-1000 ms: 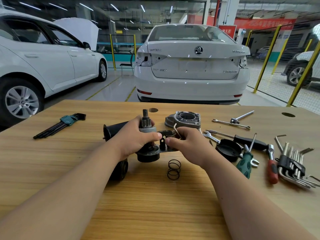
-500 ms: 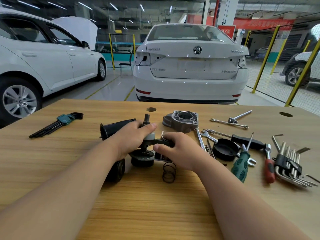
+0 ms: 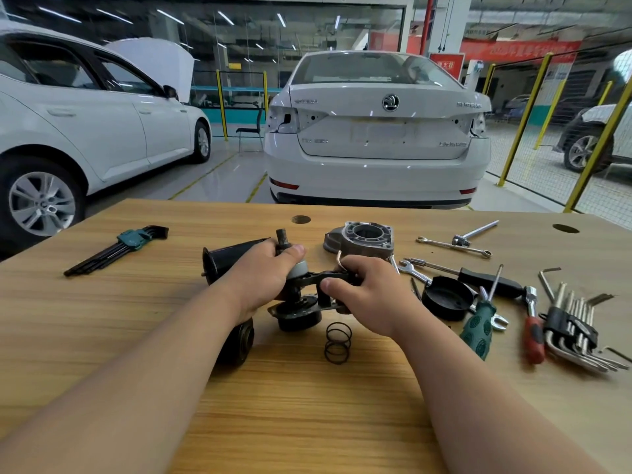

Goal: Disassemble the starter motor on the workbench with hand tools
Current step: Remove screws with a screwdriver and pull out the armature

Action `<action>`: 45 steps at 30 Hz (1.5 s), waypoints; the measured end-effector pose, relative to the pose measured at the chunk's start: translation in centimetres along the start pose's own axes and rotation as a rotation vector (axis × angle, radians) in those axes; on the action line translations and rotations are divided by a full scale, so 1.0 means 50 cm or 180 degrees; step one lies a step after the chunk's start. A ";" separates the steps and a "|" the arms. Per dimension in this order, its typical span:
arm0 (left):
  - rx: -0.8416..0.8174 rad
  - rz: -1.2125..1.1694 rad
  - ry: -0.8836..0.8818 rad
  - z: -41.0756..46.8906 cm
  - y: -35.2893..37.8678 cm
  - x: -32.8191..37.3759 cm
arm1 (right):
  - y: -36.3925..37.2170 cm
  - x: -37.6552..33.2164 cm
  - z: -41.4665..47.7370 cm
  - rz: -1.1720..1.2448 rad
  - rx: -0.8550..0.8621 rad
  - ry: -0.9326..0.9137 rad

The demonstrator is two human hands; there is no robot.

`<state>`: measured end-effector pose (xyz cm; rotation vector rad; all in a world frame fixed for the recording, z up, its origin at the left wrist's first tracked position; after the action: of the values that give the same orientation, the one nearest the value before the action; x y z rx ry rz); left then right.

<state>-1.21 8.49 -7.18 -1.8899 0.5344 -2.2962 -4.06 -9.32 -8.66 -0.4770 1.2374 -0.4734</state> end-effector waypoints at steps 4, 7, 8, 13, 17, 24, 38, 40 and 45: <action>-0.0086 0.0433 0.0128 -0.004 0.004 0.003 | -0.008 0.007 0.004 0.0154 -0.0157 0.0078; -0.0253 0.0789 0.0265 -0.005 0.009 0.007 | -0.018 0.008 0.010 0.0023 -0.0288 0.0009; -0.0299 0.0834 0.0289 -0.004 0.010 0.008 | -0.021 0.008 0.011 0.0001 -0.0302 -0.0010; -0.0418 0.1176 0.0454 -0.002 0.013 0.010 | -0.018 0.014 0.012 -0.0070 -0.0250 0.0024; 0.0605 0.1348 0.0983 -0.003 0.019 0.022 | -0.008 0.018 0.019 -0.0162 -0.0011 0.0260; 0.0499 0.2054 0.1321 -0.049 0.058 0.031 | -0.010 0.034 0.015 0.1303 0.0235 0.1431; -0.0750 0.2135 0.0451 -0.014 0.078 0.023 | 0.023 0.002 0.002 0.1763 0.0117 0.1299; -0.0873 0.2082 0.0443 -0.015 0.075 0.026 | 0.016 0.006 0.000 0.1623 -0.0074 0.1261; -0.1005 0.1530 0.0364 -0.020 0.068 0.041 | 0.012 -0.001 -0.004 0.1589 -0.0345 0.1092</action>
<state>-3.06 4.90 -6.59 -1.5178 1.2737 -2.0911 -4.22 -8.81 -9.02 -0.1648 1.6580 -0.0602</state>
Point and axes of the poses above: each hand's wrist, its own z-axis towards the middle knuckle, its own y-axis out of the palm, x = y × z, the point moved 2 cm from there along z, towards the middle knuckle, and after that the axes turned 7 degrees about y, right-handed, at the moved point
